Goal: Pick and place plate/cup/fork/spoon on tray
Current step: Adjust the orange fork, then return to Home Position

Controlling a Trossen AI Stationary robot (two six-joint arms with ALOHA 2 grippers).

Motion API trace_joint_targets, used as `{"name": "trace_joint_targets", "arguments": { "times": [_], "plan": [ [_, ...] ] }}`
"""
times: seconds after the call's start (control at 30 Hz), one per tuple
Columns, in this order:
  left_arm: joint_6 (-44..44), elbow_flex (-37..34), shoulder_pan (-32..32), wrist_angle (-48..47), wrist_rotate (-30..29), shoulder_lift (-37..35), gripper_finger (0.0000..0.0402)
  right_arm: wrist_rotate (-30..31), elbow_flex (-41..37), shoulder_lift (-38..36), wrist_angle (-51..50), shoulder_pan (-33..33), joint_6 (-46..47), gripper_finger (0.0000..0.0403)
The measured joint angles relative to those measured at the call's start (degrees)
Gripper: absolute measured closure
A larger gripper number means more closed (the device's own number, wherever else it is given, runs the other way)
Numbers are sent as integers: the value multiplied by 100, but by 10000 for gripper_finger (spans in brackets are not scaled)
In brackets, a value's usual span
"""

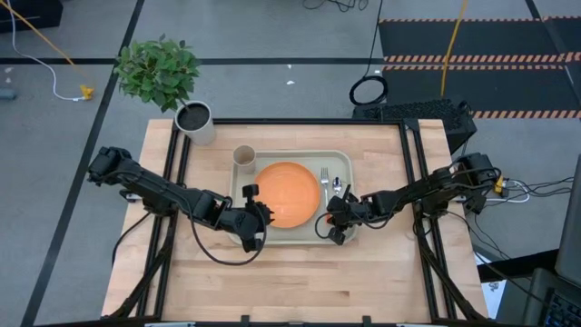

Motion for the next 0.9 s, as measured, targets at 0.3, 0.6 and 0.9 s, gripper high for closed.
{"name": "trace_joint_targets", "arguments": {
  "times": [0.3, 0.6, 0.9],
  "plan": [
    [0, 0, 1, 0, 0, 0, 314, -7, 0, -63, 116, -2, -46, 403],
    [-2, 0, 2, 2, 0, 0, 314, 183, 0, -505, 100, 43, -192, 403],
    [231, 0, -1, 163, -155, -59, 314, 830, 2, -1424, 50, 348, -1139, 403]
  ]
}}
